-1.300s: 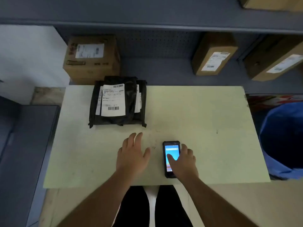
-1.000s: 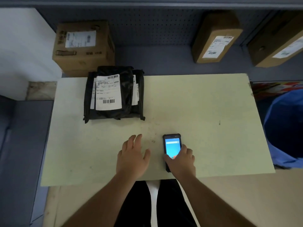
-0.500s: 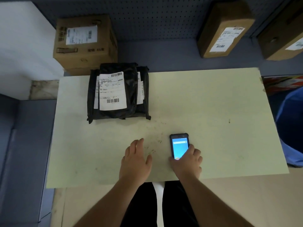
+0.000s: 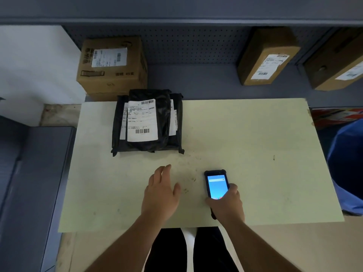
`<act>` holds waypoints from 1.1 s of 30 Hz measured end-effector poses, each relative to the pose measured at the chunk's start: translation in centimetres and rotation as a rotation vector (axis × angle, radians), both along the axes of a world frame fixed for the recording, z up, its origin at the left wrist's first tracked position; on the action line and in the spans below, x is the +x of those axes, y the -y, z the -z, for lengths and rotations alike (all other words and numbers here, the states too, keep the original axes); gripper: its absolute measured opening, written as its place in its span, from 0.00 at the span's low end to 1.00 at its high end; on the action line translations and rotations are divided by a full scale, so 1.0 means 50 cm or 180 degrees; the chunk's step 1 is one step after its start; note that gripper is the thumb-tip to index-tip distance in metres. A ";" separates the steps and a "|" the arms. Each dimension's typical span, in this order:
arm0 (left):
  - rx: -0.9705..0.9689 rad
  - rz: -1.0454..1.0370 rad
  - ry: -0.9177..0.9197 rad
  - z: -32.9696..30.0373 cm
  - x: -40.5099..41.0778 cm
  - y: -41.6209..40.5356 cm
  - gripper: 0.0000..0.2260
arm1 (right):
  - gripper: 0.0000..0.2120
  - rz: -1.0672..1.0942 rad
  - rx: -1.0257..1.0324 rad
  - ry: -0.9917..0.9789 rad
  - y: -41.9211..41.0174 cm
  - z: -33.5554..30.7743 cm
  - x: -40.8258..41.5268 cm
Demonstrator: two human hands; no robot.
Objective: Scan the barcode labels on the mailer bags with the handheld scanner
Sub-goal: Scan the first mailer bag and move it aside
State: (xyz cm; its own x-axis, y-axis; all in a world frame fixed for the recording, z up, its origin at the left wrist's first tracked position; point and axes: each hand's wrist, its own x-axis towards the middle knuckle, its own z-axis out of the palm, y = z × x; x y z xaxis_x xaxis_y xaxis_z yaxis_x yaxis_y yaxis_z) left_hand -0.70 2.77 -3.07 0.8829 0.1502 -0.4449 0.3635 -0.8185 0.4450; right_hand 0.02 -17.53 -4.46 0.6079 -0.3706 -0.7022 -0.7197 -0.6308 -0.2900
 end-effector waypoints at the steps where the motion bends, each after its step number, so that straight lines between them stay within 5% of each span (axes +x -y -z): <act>1: 0.0007 -0.0016 0.0035 -0.003 0.002 -0.002 0.30 | 0.40 0.0043 0.0078 0.0044 -0.001 -0.004 0.000; 19: 0.0221 -0.1321 0.1126 -0.085 0.137 -0.133 0.28 | 0.29 -0.0263 0.0585 0.0424 -0.062 -0.106 0.068; 33: -0.0915 -0.2558 -0.0252 -0.039 0.247 -0.195 0.41 | 0.32 -0.0504 0.0345 0.0405 -0.060 -0.118 0.075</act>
State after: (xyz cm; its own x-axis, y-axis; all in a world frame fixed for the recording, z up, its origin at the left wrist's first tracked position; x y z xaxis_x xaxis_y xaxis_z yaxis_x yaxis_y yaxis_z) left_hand 11.64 12.52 -1.14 0.5216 0.5890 -0.6173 0.8235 -0.1584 0.5447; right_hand 3.77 -14.55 1.47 0.7386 -0.1902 -0.6468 -0.5676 -0.6931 -0.4443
